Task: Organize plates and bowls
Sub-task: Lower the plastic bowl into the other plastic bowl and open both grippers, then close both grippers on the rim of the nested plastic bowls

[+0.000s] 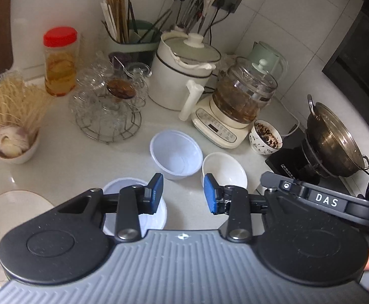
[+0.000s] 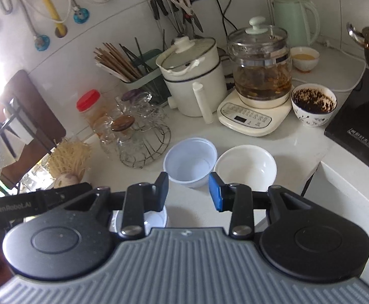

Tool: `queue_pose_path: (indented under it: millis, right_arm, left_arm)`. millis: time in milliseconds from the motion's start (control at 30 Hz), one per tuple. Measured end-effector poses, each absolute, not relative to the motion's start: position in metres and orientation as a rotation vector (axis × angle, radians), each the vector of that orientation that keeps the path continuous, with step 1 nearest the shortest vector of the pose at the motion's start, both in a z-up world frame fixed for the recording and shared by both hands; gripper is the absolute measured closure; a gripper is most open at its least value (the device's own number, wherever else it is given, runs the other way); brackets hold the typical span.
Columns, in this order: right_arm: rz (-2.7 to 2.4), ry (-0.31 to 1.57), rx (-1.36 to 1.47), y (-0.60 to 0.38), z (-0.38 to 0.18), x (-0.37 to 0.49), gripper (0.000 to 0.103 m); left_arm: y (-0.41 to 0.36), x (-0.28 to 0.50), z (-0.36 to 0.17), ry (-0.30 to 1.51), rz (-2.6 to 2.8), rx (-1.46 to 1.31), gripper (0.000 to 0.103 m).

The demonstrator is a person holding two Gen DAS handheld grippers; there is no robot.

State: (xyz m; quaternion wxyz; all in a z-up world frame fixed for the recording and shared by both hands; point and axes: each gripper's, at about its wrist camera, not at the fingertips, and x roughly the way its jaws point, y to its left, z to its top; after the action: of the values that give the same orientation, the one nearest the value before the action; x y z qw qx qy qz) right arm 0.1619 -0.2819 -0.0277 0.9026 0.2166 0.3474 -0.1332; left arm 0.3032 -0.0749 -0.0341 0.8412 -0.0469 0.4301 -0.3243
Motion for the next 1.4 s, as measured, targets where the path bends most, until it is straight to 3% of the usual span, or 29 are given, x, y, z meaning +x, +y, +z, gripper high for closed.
queue_pose_path:
  millis: [600,767,1400]
  right_arm:
    - [-0.159,0.812,0.533,-0.353,-0.084,0.255,0.064]
    - [-0.093,0.865,0.516,-0.37,-0.108,0.291,0.064]
    - [0.026,1.009,0.457,-0.389,-0.173,0.349,0.066]
  left_arm:
    - [-0.134,0.408,-0.105,1.058,-0.586,-0.086,0.062]
    - [-0.147,0.433,-0.126,1.097,-0.525,-0.131,0.057]
    - [-0.176,0.458,-0.18,1.184,-0.386,-0.172,0.058]
